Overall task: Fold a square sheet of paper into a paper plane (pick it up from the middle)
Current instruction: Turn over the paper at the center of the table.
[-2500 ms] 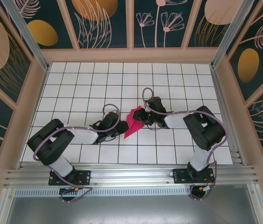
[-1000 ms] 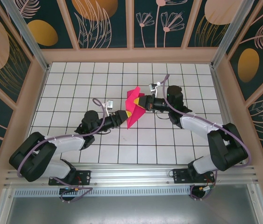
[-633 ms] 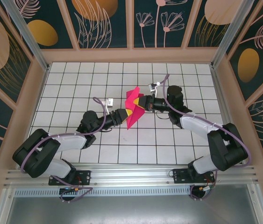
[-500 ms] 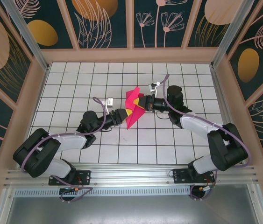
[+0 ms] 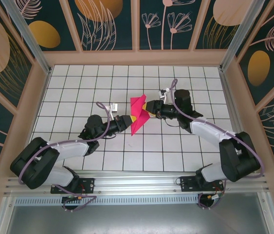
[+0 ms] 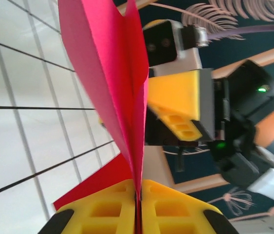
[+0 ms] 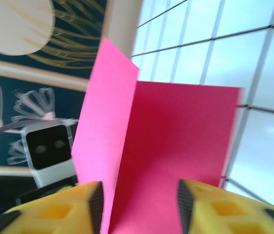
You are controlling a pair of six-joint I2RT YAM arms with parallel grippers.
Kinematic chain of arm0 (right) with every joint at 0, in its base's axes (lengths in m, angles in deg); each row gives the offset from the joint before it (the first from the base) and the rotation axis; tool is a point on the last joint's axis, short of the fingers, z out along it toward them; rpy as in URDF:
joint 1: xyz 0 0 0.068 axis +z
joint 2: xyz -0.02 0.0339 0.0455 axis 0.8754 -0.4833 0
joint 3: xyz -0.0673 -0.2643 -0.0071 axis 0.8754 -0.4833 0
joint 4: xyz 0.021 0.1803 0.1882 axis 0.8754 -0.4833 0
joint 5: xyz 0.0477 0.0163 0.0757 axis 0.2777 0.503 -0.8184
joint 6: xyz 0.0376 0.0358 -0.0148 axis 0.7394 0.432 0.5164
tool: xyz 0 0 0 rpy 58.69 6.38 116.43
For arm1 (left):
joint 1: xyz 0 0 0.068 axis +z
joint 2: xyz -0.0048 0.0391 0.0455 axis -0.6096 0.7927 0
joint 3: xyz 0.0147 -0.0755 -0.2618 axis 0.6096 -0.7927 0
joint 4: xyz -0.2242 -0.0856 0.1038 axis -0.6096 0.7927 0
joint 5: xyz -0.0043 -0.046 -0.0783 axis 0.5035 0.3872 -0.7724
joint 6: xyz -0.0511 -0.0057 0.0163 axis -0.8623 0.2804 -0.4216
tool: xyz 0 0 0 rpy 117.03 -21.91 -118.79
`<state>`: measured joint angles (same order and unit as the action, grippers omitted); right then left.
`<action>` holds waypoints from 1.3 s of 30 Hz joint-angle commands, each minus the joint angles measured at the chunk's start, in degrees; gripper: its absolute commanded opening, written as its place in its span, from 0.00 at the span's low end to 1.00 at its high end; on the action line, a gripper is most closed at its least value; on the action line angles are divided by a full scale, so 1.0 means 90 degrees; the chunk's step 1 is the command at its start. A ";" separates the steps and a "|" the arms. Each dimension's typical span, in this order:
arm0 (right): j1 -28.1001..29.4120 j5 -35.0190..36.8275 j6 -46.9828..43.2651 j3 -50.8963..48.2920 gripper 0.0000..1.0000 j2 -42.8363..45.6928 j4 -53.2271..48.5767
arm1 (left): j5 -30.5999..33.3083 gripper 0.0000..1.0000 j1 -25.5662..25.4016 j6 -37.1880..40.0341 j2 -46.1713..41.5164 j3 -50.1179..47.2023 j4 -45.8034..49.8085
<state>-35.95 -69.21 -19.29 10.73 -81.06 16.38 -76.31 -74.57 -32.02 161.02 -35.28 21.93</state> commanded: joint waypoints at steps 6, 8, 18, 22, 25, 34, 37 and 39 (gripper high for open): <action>-0.0062 0.2784 -0.1270 0.0241 0.62 0.1019 -0.2305 | 0.2785 0.10 0.0024 0.2602 -0.0732 0.1347 0.5388; -0.0061 0.3180 -0.1239 0.0117 0.64 0.1160 -0.2434 | 0.3445 0.10 0.0002 0.2876 -0.0753 0.1648 0.6234; -0.0060 0.4363 -0.0919 -0.0314 0.66 0.1440 -0.2660 | 0.7169 0.11 -0.0702 0.3204 0.0433 0.3228 0.9310; -0.0067 0.4508 -0.0882 -0.0369 0.67 0.1463 -0.2675 | 0.7698 0.11 -0.0898 0.3064 0.1193 0.3697 0.9730; -0.0088 0.4639 -0.0807 -0.0406 0.67 0.1482 -0.2701 | 0.7768 0.12 -0.0995 0.3051 0.1727 0.3903 0.9744; -0.0186 0.4868 -0.0632 -0.0580 0.67 0.1629 -0.2716 | 0.7524 0.20 -0.1224 0.3108 0.3207 0.4627 0.9737; -0.0258 0.4867 -0.0560 -0.0661 0.67 0.1702 -0.2710 | 0.7231 0.30 -0.1257 0.3103 0.3377 0.4749 0.9615; -0.0300 0.4868 -0.0544 -0.0674 0.67 0.1729 -0.2721 | 0.7139 0.37 -0.1258 0.3016 0.3366 0.4845 0.9645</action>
<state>-37.96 -26.87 -25.47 5.62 -66.81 -7.59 -10.69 -85.59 -4.39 191.08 6.11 107.74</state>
